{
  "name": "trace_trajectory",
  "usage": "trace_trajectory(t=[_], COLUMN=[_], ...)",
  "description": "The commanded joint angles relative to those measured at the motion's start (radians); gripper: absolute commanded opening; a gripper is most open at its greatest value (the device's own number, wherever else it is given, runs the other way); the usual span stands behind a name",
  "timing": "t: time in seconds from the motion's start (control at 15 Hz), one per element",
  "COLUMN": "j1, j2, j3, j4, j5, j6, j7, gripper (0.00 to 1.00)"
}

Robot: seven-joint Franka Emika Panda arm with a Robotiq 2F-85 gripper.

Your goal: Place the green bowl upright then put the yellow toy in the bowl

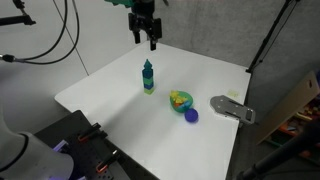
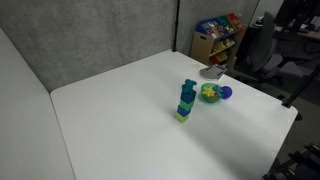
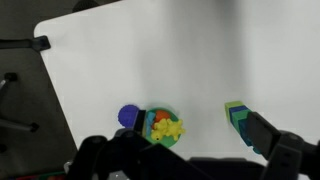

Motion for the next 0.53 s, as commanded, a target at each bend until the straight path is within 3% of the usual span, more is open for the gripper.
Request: trace_trajectory(t=[0.0,0.47], j1=[0.021,0.038], j2=[-0.074,-0.091], j3=[0.028,0.032], j4=[-0.001,-0.003], j5=[-0.054,-0.035], j6=[-0.08,-0.102], j7=[0.086,0.078], gripper=[1.0,1.0])
